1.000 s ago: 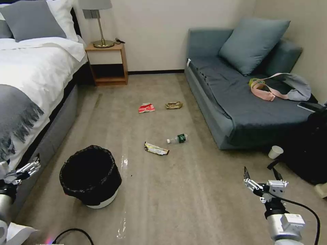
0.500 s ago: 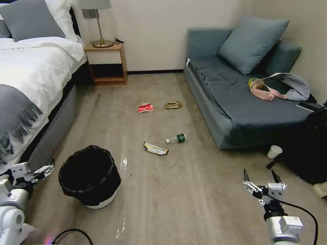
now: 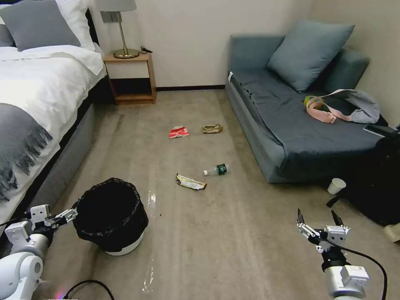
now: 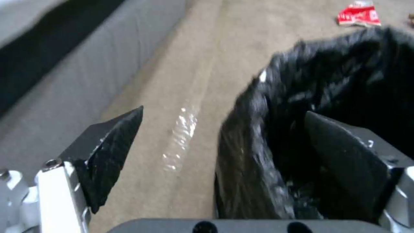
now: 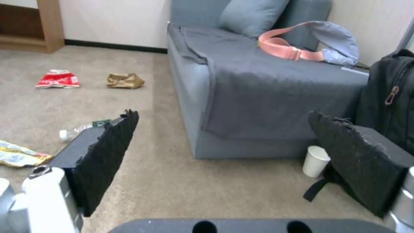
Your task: Pick up the trash bin, then pick up the garbage on the floor and place it into the trash bin.
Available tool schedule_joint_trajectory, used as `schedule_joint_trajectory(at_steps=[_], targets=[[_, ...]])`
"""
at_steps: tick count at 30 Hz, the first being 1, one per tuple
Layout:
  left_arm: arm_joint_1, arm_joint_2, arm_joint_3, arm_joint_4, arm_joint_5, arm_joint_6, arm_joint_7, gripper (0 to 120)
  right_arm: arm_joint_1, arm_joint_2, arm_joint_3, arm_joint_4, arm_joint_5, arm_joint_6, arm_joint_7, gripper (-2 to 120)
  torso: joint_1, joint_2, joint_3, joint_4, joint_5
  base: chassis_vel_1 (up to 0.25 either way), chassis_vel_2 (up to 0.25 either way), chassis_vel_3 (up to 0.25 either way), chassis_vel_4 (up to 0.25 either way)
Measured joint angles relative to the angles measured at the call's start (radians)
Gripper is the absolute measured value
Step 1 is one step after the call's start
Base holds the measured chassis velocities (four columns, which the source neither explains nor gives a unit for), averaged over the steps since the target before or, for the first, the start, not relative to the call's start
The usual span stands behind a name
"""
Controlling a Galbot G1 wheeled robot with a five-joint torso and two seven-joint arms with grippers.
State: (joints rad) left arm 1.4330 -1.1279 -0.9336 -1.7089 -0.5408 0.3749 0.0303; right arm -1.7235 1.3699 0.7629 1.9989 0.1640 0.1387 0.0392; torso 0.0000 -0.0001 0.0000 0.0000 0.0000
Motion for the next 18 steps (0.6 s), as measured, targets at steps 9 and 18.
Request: schedule_joint_trajectory(at_steps=[9, 18], targets=[[-0.02, -0.015, 0.035, 0.039, 0.002, -0.001, 0.006, 98, 0.003, 0.002, -0.005, -0.004, -0.003, 0.0, 0.0, 100, 0.0, 0.0, 0.0, 0.0, 0.0, 0.0, 0.0, 0.0, 0.0], [-0.03, -0.026, 0.047, 0.051, 0.004, 0.003, 0.006, 74, 0.003, 0.001, 0.001, -0.011, -0.003, 0.007, 0.001, 100, 0.0, 0.0, 0.0, 0.0, 0.0, 0.0, 0.0, 0.0, 0.0]])
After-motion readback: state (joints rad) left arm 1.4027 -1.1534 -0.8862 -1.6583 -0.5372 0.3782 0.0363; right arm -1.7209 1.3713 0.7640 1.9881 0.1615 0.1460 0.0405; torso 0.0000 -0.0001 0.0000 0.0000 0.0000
